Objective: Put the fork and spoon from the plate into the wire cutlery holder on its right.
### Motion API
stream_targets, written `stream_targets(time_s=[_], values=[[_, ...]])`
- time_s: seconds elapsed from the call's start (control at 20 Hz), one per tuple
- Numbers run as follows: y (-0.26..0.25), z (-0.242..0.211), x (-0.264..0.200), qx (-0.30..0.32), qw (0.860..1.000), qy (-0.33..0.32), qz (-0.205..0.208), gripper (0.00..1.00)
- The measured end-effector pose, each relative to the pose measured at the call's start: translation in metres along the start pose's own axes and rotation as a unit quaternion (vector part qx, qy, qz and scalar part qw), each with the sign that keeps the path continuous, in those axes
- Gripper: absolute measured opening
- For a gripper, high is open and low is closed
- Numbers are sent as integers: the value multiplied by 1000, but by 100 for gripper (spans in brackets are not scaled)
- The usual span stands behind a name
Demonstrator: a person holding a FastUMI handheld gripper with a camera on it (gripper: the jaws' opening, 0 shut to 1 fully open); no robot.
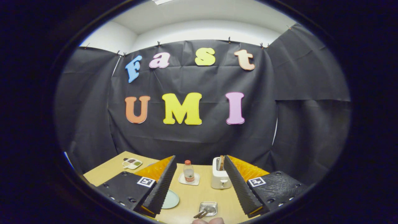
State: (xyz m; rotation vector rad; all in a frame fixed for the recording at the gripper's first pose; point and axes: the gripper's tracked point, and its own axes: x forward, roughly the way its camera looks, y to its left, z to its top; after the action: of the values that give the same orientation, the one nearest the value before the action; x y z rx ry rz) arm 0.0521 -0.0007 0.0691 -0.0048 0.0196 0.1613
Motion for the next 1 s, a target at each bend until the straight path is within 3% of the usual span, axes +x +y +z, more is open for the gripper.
stream_targets(time_s=[1.0], values=[[-5,19,-3,19,999,-26,-12,93]])
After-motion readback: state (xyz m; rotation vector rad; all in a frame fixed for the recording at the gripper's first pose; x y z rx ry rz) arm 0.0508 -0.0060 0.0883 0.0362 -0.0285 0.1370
